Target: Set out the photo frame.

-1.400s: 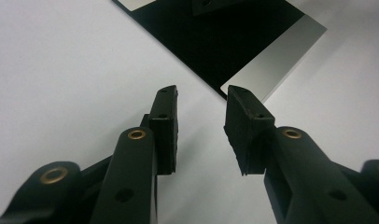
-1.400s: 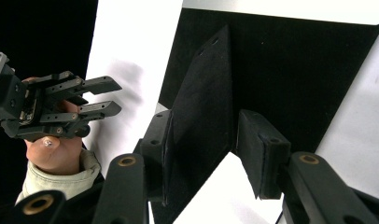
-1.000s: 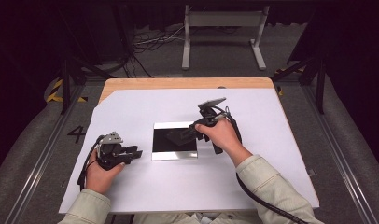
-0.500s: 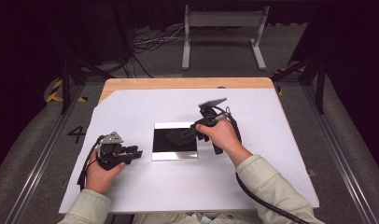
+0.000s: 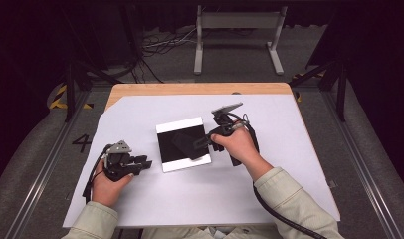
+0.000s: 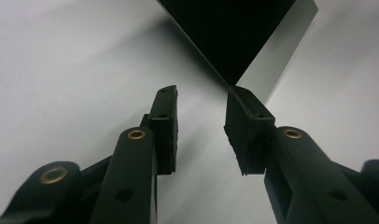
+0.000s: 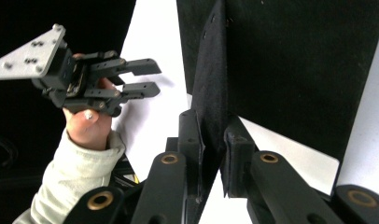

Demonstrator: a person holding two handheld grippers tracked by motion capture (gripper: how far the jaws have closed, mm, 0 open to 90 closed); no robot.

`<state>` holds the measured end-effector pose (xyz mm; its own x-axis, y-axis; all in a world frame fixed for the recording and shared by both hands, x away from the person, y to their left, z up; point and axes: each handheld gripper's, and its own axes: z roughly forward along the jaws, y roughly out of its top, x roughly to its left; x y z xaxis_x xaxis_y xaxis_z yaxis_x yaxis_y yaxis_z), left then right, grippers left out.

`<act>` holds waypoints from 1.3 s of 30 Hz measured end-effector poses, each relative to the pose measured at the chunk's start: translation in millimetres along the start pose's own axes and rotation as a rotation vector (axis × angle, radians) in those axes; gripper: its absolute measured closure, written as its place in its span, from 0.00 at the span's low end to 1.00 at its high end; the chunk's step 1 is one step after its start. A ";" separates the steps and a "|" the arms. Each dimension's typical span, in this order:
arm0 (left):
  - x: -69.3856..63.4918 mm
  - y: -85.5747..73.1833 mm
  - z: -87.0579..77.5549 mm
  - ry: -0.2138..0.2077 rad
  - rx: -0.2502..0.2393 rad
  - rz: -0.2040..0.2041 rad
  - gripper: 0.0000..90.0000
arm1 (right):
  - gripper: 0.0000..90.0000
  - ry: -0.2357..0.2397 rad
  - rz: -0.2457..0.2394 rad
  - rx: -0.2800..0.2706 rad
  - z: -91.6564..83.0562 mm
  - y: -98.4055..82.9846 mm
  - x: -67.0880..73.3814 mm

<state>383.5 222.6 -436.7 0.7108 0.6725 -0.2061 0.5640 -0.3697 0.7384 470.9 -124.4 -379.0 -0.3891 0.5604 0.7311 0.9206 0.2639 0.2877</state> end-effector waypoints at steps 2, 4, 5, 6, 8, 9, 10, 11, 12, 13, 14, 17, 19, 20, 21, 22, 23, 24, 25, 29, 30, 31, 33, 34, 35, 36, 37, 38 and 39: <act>0.1 0.0 0.0 -0.002 0.004 -0.002 0.73 | 0.92 0.006 -0.011 0.003 -0.9 -1.7 0.8; 0.2 0.1 0.3 0.000 0.002 0.002 0.73 | 0.94 0.016 -0.017 0.010 -1.9 -2.9 0.8; 0.2 0.1 0.3 0.000 0.002 0.002 0.73 | 0.94 0.016 -0.017 0.010 -1.9 -2.9 0.8; -0.1 0.3 0.2 0.001 0.003 0.002 0.73 | 0.96 0.036 -0.016 0.013 -3.0 -4.3 1.2; -0.1 0.3 0.3 0.000 0.004 0.002 0.73 | 0.97 0.041 -0.019 0.016 -3.4 -4.8 1.5; 0.2 0.4 0.4 0.003 0.003 0.004 0.73 | 0.97 0.043 -0.049 0.018 -4.2 -6.2 3.9; 0.2 0.4 0.4 0.003 0.003 0.004 0.73 | 0.97 0.040 -0.065 0.016 -4.4 -6.7 5.2; 0.2 0.4 0.4 0.003 0.003 0.004 0.73 | 0.97 0.038 -0.079 0.014 -5.1 -7.3 6.8; 0.2 0.4 0.4 0.003 0.003 0.004 0.73 | 0.97 0.036 -0.093 0.010 -5.6 -8.0 8.5; 0.2 0.4 0.5 0.004 0.003 0.005 0.73 | 0.97 0.036 -0.093 0.010 -5.6 -8.0 8.5; 0.3 0.3 0.5 0.005 0.002 0.004 0.73 | 0.98 0.031 -0.119 -0.001 -6.7 -9.6 11.4; 0.5 0.5 0.2 0.007 0.001 0.008 0.73 | 0.98 0.026 -0.139 -0.018 -8.7 -11.7 14.7; 0.5 0.4 0.2 0.008 0.002 0.008 0.73 | 0.98 0.025 -0.152 -0.028 -9.9 -12.6 15.7; 0.3 0.4 0.4 0.006 0.001 0.004 0.73 | 0.98 0.023 -0.156 -0.035 -10.8 -13.0 16.7; 0.3 0.4 0.4 0.006 0.001 0.004 0.73 | 0.98 0.016 -0.172 -0.049 -12.8 -13.8 17.9; 0.3 0.4 0.5 0.006 0.002 0.005 0.73 | 0.98 0.012 -0.177 -0.057 -13.7 -14.2 18.5; 0.2 0.4 0.6 0.007 0.000 0.005 0.73 | 0.98 0.000 -0.193 -0.074 -16.7 -15.1 19.0; 0.2 0.4 0.7 0.007 0.000 0.005 0.73 | 0.98 -0.001 -0.198 -0.078 -17.9 -15.4 18.7; 0.2 0.4 0.7 0.007 0.000 0.005 0.73 | 0.98 -0.001 -0.198 -0.078 -17.9 -15.4 18.7; 0.0 0.3 1.3 0.008 -0.001 0.003 0.73 | 0.98 -0.001 -0.231 -0.127 -26.4 -19.1 16.2; -0.1 0.4 1.4 0.008 -0.001 0.003 0.73 | 0.98 -0.002 -0.234 -0.135 -27.5 -19.6 15.9; -0.2 0.5 1.4 0.009 -0.001 0.004 0.73 | 0.98 -0.003 -0.241 -0.143 -29.2 -20.2 15.2; -0.2 0.6 1.6 0.009 -0.001 0.005 0.73 | 0.98 -0.008 -0.259 -0.165 -32.3 -21.5 13.7; -0.2 0.6 1.6 0.009 -0.001 0.005 0.73 | 0.98 -0.014 -0.265 -0.177 -33.8 -22.2 13.0; 0.0 0.7 1.7 0.008 0.001 0.007 0.73 | 0.98 -0.017 -0.274 -0.187 -34.9 -22.6 12.3; 0.0 0.7 1.7 0.008 0.001 0.007 0.73 | 0.98 -0.017 -0.274 -0.187 -34.9 -22.6 12.3; 0.0 0.7 2.0 0.005 0.000 0.008 0.73 | 0.98 -0.026 -0.290 -0.203 -36.6 -23.4 11.2; 0.1 0.8 2.1 0.007 0.000 0.009 0.73 | 0.98 -0.036 -0.311 -0.216 -38.7 -24.6 9.9; 0.1 0.9 2.2 0.007 0.000 0.010 0.73 | 0.98 -0.038 -0.322 -0.224 -40.0 -25.5 9.1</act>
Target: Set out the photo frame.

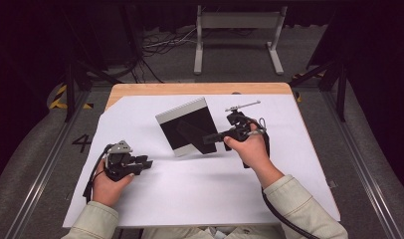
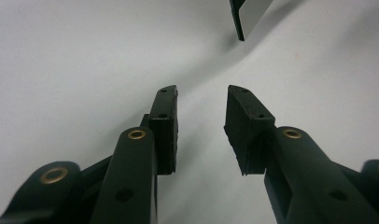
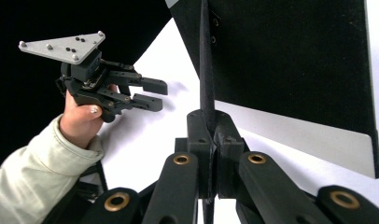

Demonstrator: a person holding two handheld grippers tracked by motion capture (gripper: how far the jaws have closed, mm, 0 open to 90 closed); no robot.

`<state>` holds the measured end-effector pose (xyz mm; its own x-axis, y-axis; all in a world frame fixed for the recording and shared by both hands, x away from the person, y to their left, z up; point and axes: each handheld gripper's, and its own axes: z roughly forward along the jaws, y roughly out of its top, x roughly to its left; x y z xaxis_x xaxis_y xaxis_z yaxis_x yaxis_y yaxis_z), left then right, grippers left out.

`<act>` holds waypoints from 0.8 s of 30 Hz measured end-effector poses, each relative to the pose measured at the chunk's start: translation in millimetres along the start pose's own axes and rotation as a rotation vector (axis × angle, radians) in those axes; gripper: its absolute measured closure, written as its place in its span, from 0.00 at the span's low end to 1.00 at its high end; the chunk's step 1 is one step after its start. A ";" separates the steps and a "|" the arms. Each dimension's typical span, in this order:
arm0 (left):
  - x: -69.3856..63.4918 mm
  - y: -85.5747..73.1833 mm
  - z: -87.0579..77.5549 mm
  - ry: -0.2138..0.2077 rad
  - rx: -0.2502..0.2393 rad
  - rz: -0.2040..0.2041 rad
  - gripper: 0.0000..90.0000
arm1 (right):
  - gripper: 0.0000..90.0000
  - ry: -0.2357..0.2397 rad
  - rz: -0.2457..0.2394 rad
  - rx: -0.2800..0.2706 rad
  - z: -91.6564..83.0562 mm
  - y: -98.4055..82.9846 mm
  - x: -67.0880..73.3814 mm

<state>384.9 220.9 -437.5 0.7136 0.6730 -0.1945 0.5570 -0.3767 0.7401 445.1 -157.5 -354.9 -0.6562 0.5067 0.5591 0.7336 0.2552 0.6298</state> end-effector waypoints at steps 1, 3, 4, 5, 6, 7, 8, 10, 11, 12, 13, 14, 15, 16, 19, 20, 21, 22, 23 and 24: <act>-0.1 0.1 0.0 0.001 0.002 0.000 0.73 | 0.98 -0.004 -0.014 -0.007 -0.9 -0.6 -0.8; -0.5 0.0 0.2 0.000 0.004 -0.004 0.73 | 0.98 -0.012 -0.040 -0.022 -3.4 -2.7 -1.8; -0.3 0.1 0.2 0.002 0.002 -0.001 0.73 | 0.98 -0.023 -0.061 -0.028 -5.6 -4.8 -2.3; -0.2 0.2 0.2 0.002 0.001 0.000 0.73 | 0.98 -0.030 -0.071 -0.033 -6.3 -5.8 -2.2; -0.2 0.2 0.2 0.002 0.001 0.000 0.73 | 0.98 -0.030 -0.071 -0.033 -6.3 -5.8 -2.2; -0.4 0.2 0.0 0.002 0.001 -0.001 0.73 | 0.98 -0.040 -0.081 -0.040 -7.4 -7.2 -1.8; -0.5 0.2 0.1 0.002 0.001 -0.001 0.73 | 0.98 -0.044 -0.092 -0.050 -8.8 -9.0 -1.6; -0.7 0.4 0.6 0.001 0.002 -0.001 0.73 | 0.98 -0.047 -0.109 -0.074 -12.2 -12.2 -3.2; -0.8 0.5 0.8 0.001 0.002 -0.001 0.73 | 0.98 -0.050 -0.115 -0.078 -12.9 -12.9 -3.7; -1.1 0.5 0.9 -0.001 0.004 -0.003 0.73 | 0.98 -0.058 -0.124 -0.082 -13.6 -13.7 -4.8; -1.1 0.5 0.9 -0.001 0.004 -0.003 0.73 | 0.98 -0.058 -0.124 -0.082 -13.6 -13.7 -4.8; -1.2 0.5 0.9 -0.002 0.004 -0.003 0.73 | 0.98 -0.068 -0.130 -0.082 -14.4 -14.6 -5.7; -0.8 0.6 1.1 -0.001 0.002 0.000 0.73 | 0.98 -0.073 -0.133 -0.079 -14.9 -15.8 -7.2; -0.9 0.6 1.2 -0.001 0.000 -0.002 0.73 | 0.98 -0.085 -0.140 -0.067 -15.0 -18.0 -9.6; -0.8 0.6 1.3 0.000 0.001 -0.001 0.73 | 0.98 -0.085 -0.151 -0.064 -16.3 -22.7 -14.1; -1.0 0.6 1.4 -0.001 0.000 -0.004 0.73 | 0.98 -0.085 -0.151 -0.064 -16.3 -22.7 -14.1; -1.1 0.7 1.3 0.001 0.002 -0.002 0.73 | 0.98 -0.086 -0.161 -0.062 -16.9 -23.8 -15.4; -1.3 0.6 1.3 -0.003 0.005 -0.004 0.73 | 0.98 -0.084 -0.165 -0.061 -17.3 -25.4 -16.4; -1.5 0.6 1.4 -0.001 0.004 -0.005 0.73 | 0.98 -0.085 -0.169 -0.056 -17.8 -26.5 -16.7; -1.6 0.6 1.4 -0.001 0.004 -0.006 0.72 | 0.98 -0.086 -0.183 -0.052 -18.5 -28.4 -17.4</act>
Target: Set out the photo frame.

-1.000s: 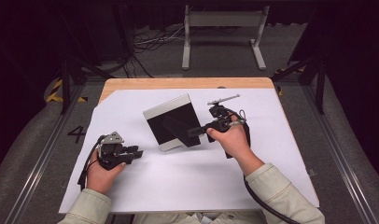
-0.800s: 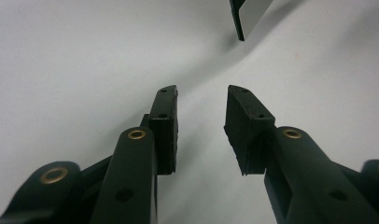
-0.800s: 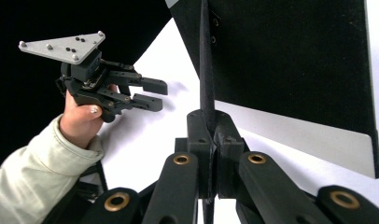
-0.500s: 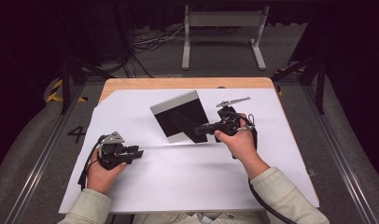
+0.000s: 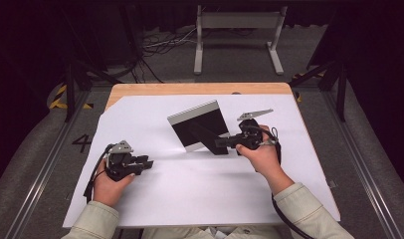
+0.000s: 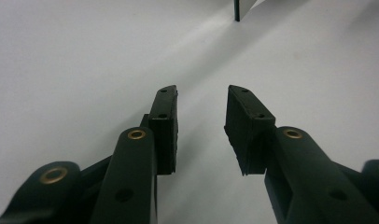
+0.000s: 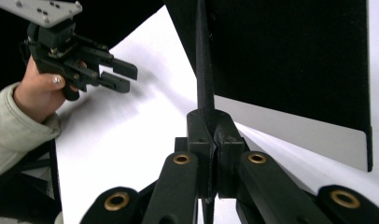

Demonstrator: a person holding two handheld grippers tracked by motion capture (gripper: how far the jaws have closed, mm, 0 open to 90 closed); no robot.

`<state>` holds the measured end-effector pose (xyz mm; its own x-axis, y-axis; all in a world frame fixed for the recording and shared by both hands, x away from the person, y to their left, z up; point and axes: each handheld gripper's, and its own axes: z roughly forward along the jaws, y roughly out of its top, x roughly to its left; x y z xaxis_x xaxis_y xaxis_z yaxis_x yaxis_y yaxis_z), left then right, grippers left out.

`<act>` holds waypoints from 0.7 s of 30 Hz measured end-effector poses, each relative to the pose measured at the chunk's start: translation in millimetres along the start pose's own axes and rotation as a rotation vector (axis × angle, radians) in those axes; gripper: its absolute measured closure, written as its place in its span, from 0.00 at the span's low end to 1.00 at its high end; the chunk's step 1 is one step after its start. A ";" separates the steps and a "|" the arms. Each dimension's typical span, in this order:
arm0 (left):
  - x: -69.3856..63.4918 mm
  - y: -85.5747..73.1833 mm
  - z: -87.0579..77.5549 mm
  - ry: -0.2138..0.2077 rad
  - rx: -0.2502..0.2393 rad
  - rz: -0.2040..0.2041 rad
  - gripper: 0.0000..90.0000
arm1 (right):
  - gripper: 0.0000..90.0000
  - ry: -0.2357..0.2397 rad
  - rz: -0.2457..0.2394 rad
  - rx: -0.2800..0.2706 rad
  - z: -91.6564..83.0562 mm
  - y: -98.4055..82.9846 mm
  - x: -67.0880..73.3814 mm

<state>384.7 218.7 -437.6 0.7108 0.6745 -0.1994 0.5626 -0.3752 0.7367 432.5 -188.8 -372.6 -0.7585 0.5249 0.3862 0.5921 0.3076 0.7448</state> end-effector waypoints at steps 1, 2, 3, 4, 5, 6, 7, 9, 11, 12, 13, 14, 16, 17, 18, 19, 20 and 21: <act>0.0 0.0 0.0 0.000 0.000 0.000 0.72 | 0.98 -0.001 -0.008 0.002 -0.2 -0.8 0.0; -0.1 0.0 0.0 0.000 0.000 -0.001 0.72 | 0.98 -0.002 -0.017 0.005 -0.6 -1.9 0.2; -0.1 0.0 0.0 0.000 0.000 0.000 0.72 | 0.98 -0.002 -0.026 0.006 -1.0 -3.1 0.2; 0.1 0.1 -0.1 -0.002 0.002 0.003 0.72 | 0.98 -0.002 -0.026 0.006 -1.0 -3.1 0.2; 0.0 0.1 -0.1 -0.002 0.004 0.003 0.72 | 0.98 -0.002 -0.034 0.008 -1.4 -4.5 0.5; 0.3 0.3 0.0 0.000 0.002 0.008 0.72 | 0.98 -0.002 -0.042 0.010 -1.6 -5.6 0.4; -0.1 0.3 0.0 -0.002 0.003 0.006 0.72 | 0.98 -0.003 -0.046 0.012 -1.9 -6.7 0.4; -0.3 0.2 0.3 -0.003 -0.001 0.006 0.72 | 0.98 -0.003 -0.055 0.016 -2.4 -9.0 0.3; -0.3 0.3 0.3 -0.003 0.000 0.007 0.72 | 0.98 -0.004 -0.069 0.024 -3.0 -12.5 0.1; -0.2 0.2 0.3 -0.003 0.000 0.006 0.72 | 0.98 -0.002 -0.072 0.027 -3.2 -13.7 -0.2; -0.2 0.3 0.3 -0.002 0.001 0.006 0.72 | 0.97 -0.003 -0.072 0.031 -3.5 -15.4 -0.3; -0.3 0.3 0.4 -0.002 0.001 0.007 0.72 | 0.97 -0.003 -0.077 0.034 -3.8 -17.2 -0.7; -0.8 0.6 0.7 -0.002 -0.001 0.007 0.72 | 0.97 -0.002 -0.077 0.042 -4.2 -22.3 -2.0; -1.0 0.6 0.9 -0.002 -0.002 0.007 0.72 | 0.97 -0.003 -0.080 0.046 -4.3 -24.1 -2.4; -1.2 0.7 1.2 -0.004 -0.003 0.008 0.72 | 0.97 0.000 -0.081 0.048 -4.3 -25.5 -2.6; -1.3 0.9 1.4 -0.004 -0.004 0.009 0.72 | 0.97 -0.001 -0.083 0.052 -4.3 -27.1 -2.8; -1.3 0.9 1.4 -0.004 -0.004 0.009 0.72 | 0.97 -0.001 -0.083 0.052 -4.3 -27.1 -2.8; -2.3 1.2 1.5 -0.010 -0.002 0.005 0.72 | 0.97 -0.003 -0.088 0.061 -4.4 -30.1 -2.2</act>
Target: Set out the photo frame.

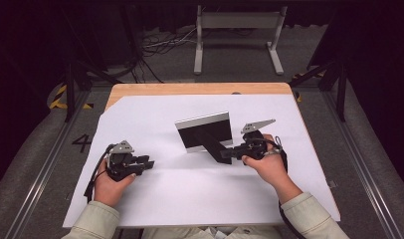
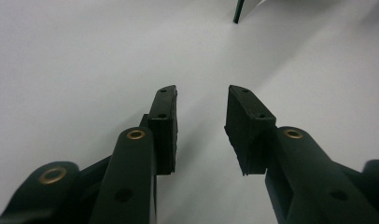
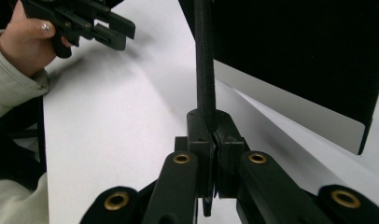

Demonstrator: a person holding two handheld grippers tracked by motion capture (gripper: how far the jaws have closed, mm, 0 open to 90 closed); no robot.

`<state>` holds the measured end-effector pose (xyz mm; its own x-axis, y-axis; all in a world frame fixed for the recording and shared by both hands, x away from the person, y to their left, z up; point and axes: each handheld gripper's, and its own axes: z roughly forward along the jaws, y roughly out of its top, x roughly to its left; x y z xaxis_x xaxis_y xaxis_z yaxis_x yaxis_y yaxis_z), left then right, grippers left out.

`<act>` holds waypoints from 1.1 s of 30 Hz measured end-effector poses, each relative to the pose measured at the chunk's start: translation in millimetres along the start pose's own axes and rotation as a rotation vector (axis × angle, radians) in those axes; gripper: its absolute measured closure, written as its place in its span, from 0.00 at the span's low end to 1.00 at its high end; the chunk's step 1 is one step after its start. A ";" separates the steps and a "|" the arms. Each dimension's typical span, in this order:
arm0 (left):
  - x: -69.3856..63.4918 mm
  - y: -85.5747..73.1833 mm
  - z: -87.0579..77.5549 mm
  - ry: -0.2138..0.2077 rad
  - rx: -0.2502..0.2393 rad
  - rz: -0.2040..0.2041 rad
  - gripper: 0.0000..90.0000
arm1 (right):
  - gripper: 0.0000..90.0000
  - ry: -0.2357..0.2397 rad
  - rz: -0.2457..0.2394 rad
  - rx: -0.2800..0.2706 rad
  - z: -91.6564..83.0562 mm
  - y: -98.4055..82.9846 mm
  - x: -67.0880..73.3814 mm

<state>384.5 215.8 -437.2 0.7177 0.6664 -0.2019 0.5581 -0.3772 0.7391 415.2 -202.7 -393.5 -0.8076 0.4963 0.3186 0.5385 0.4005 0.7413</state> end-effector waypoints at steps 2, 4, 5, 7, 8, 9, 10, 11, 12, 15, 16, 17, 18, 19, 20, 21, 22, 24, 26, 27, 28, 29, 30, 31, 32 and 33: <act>-0.2 0.6 0.3 -0.002 -0.010 0.009 0.72 | 0.97 -0.003 -0.008 0.009 0.2 -2.0 0.9; -0.8 0.9 0.4 -0.003 -0.016 0.006 0.71 | 0.97 -0.004 -0.013 0.013 0.4 -3.0 1.3; -0.9 2.5 0.4 0.014 -0.023 0.025 0.70 | 0.97 -0.005 -0.020 0.024 0.6 -5.5 1.4; -3.0 3.5 1.1 0.008 -0.027 0.015 0.70 | 0.97 -0.004 -0.018 0.031 0.9 -7.4 1.1; -3.3 4.3 1.5 0.012 -0.035 0.021 0.69 | 0.97 -0.002 -0.020 0.033 1.0 -8.6 0.7; -4.1 4.9 1.5 0.014 -0.037 0.017 0.69 | 0.97 -0.002 -0.020 0.035 1.1 -9.9 0.7; -4.1 4.9 1.5 0.014 -0.037 0.017 0.69 | 0.97 -0.002 -0.020 0.035 1.1 -9.9 0.7; -4.4 6.0 1.6 0.011 -0.048 0.018 0.69 | 0.97 -0.002 -0.020 0.038 1.2 -11.1 0.9; -4.6 6.5 1.6 0.012 -0.053 0.017 0.68 | 0.97 -0.003 -0.023 0.043 1.2 -13.2 1.2; -8.3 9.5 3.0 0.010 -0.068 0.034 0.64 | 0.97 -0.007 -0.021 0.059 -0.3 -16.8 1.5; -9.6 10.8 3.7 0.022 -0.074 0.055 0.63 | 0.97 -0.009 -0.018 0.062 -0.8 -17.3 1.7; -10.8 12.0 4.3 0.026 -0.078 0.073 0.62 | 0.97 -0.010 -0.019 0.064 -1.2 -18.1 1.6; -12.2 12.7 5.0 0.028 -0.084 0.079 0.62 | 0.97 -0.010 -0.019 0.068 -1.6 -19.0 1.5; -12.9 13.5 5.9 0.036 -0.093 0.090 0.61 | 0.97 -0.012 -0.020 0.073 -1.8 -19.9 1.5; -13.5 14.1 6.7 0.041 -0.098 0.098 0.61 | 0.97 -0.018 -0.024 0.079 -1.8 -20.9 1.5; -13.5 14.1 6.7 0.041 -0.098 0.098 0.61 | 0.97 -0.018 -0.024 0.079 -1.8 -20.9 1.5; -13.8 14.7 7.6 0.038 -0.108 0.092 0.61 | 0.96 -0.024 -0.027 0.087 -1.6 -21.8 1.6; -12.7 15.8 7.9 0.031 -0.119 0.089 0.60 | 0.96 -0.036 -0.033 0.113 -0.8 -25.0 1.9; -12.5 16.9 7.6 0.026 -0.123 0.089 0.60 | 0.96 -0.038 -0.033 0.118 -0.7 -25.8 1.9; -12.7 17.7 7.1 0.024 -0.124 0.087 0.60 | 0.96 -0.038 -0.033 0.122 -0.7 -26.4 2.0; -12.6 18.3 7.0 0.026 -0.127 0.087 0.60 | 0.96 -0.041 -0.035 0.126 -0.7 -27.0 2.1; -12.8 19.1 7.1 0.025 -0.129 0.088 0.59 | 0.95 -0.043 -0.036 0.129 -0.8 -27.3 2.3; -13.4 19.9 7.2 0.021 -0.129 0.084 0.59 | 0.95 -0.044 -0.037 0.131 -0.9 -27.6 2.6; -13.7 21.0 7.9 0.018 -0.133 0.084 0.59 | 0.95 -0.047 -0.037 0.135 -0.9 -28.5 3.1; -14.3 21.7 8.3 0.016 -0.131 0.083 0.59 | 0.95 -0.048 -0.038 0.138 -1.0 -28.7 3.3; -14.3 21.7 8.3 0.016 -0.131 0.083 0.59 | 0.95 -0.048 -0.038 0.138 -1.0 -28.7 3.3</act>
<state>389.8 192.8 -423.6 0.7518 0.6471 -0.1271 0.4376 -0.3452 0.8303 396.8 -213.3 -413.2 -0.8174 0.5139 0.2604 0.5384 0.5205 0.6628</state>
